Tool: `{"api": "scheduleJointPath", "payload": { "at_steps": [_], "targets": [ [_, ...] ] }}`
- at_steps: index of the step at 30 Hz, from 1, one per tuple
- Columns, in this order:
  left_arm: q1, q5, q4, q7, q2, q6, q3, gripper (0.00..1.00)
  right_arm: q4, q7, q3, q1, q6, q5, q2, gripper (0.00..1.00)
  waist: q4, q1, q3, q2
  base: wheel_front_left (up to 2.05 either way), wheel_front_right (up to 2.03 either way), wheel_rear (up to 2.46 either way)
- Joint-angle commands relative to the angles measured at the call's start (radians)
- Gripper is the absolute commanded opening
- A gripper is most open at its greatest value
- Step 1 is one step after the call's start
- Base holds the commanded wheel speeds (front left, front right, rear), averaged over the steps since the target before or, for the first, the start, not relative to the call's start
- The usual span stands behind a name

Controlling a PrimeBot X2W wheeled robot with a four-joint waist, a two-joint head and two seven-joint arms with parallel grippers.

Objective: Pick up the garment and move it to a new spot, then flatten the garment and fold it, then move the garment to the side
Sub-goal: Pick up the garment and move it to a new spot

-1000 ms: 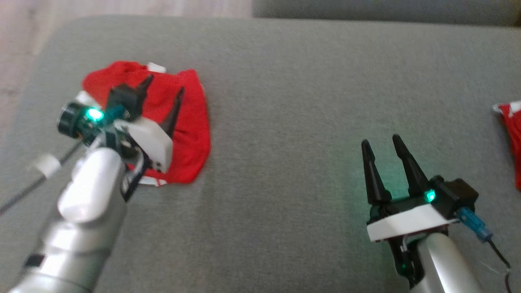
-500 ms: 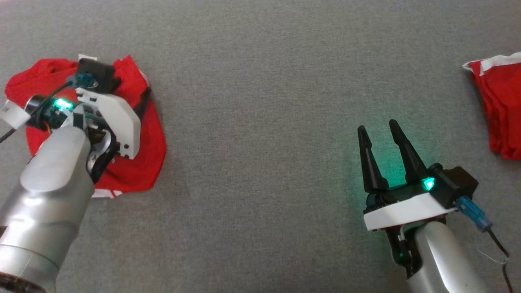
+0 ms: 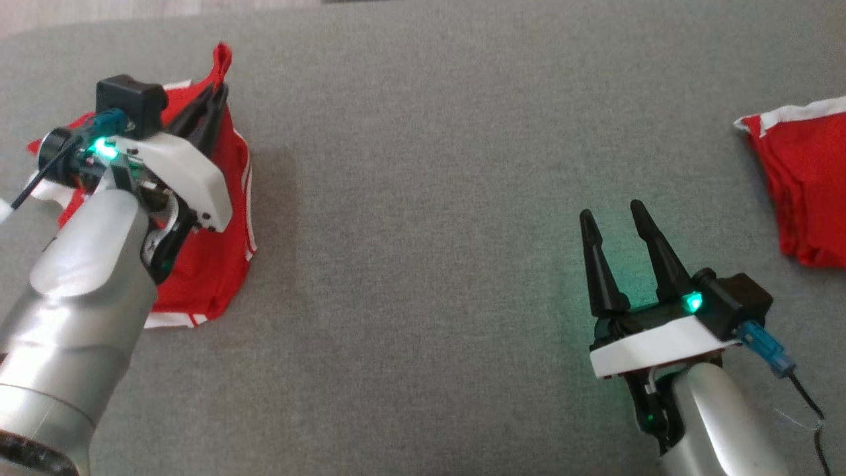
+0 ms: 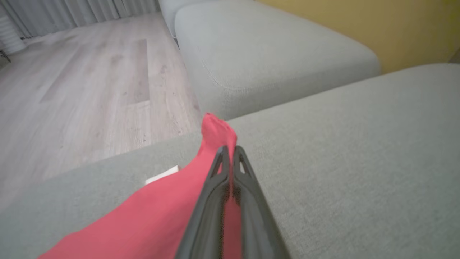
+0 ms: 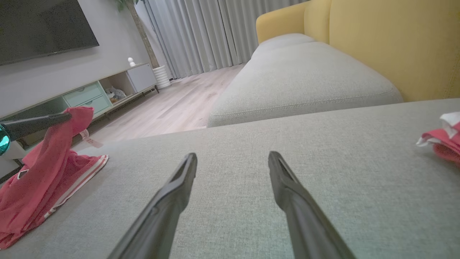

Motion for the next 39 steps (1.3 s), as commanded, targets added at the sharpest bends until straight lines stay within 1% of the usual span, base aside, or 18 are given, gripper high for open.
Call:
{"api": "scheduleJointPath", "payload": {
  "at_steps": [1,6,8,9,12,16,17,20,25,30,34,36,39],
  "targets": [
    [-0.055,-0.009,-0.036,-0.038,0.049,0.002,0.032,0.0,-0.024,-0.011,0.024,-0.011,-0.001,0.011,-0.002,1.0,0.001,0.0001,-0.025,0.0,0.0,0.0,0.0],
    [-0.064,-0.021,-0.115,-0.161,0.043,0.002,0.049,0.0,-0.021,-0.011,0.023,0.001,-0.001,0.023,-0.002,1.0,-0.009,0.0001,-0.078,0.0,0.0,0.0,0.0],
    [-0.073,-0.017,-0.183,-0.205,0.035,0.003,0.054,0.0,-0.023,-0.011,0.025,0.005,-0.001,0.03,-0.002,1.0,-0.026,0.0001,-0.096,0.0,0.0,0.0,0.0],
    [-0.076,-0.017,-0.206,-0.212,0.031,0.006,0.054,0.0,-0.025,-0.011,0.025,0.005,-0.001,0.034,-0.002,1.0,-0.035,0.0001,-0.1,0.0,0.0,0.0,0.0],
    [-0.084,-0.024,-0.28,-0.21,0.015,0.02,0.058,0.0,-0.031,-0.011,0.028,0.005,-0.001,0.045,-0.002,1.0,-0.069,0.0001,-0.1,0.0,0.0,0.0,0.0],
    [-0.099,-0.016,-0.372,-0.169,-0.002,0.046,0.041,0.0,-0.041,-0.011,0.037,-0.002,-0.001,0.064,-0.002,1.0,-0.126,0.0001,-0.087,0.0,0.0,0.0,0.0],
    [-0.107,-0.003,-0.406,-0.145,-0.008,0.06,0.026,0.0,-0.046,-0.011,0.048,-0.007,-0.001,0.077,-0.002,1.0,-0.16,0.0001,-0.077,0.0,0.0,0.0,0.0],
    [-0.127,0.022,-0.435,-0.115,-0.013,0.076,0.003,0.0,-0.055,-0.011,0.072,-0.019,-0.001,0.1,-0.002,1.0,-0.22,0.0001,-0.056,0.0,0.0,0.0,0.0],
    [-0.178,0.043,-0.432,-0.085,-0.042,0.083,-0.021,0.0,-0.072,-0.011,0.106,-0.041,-0.001,0.153,-0.002,1.0,-0.311,0.0001,-0.019,0.0,0.0,0.0,0.0],
    [-0.261,0.091,-0.374,-0.104,-0.059,0.085,-0.039,0.0,-0.086,-0.011,0.146,-0.056,-0.001,0.188,-0.002,1.0,-0.391,0.0001,0.011,0.0,0.0,0.0,0.0],
    [-0.334,0.113,-0.31,-0.149,-0.075,0.089,-0.029,0.0,-0.093,-0.011,0.171,-0.061,-0.001,0.206,-0.002,1.0,-0.432,0.0001,0.028,0.0,0.0,0.0,0.0],
    [-0.35,0.119,-0.291,-0.16,-0.075,0.088,-0.027,0.0,-0.095,-0.011,0.175,-0.061,-0.001,0.209,-0.002,1.0,-0.438,0.0001,0.029,0.0,0.0,0.0,0.0],
    [-0.38,0.151,-0.221,-0.185,-0.065,0.09,-0.04,0.0,-0.099,-0.011,0.182,-0.058,-0.001,0.212,-0.002,1.0,-0.447,0.0001,0.034,0.0,0.0,0.0,0.0]
  ]
}}
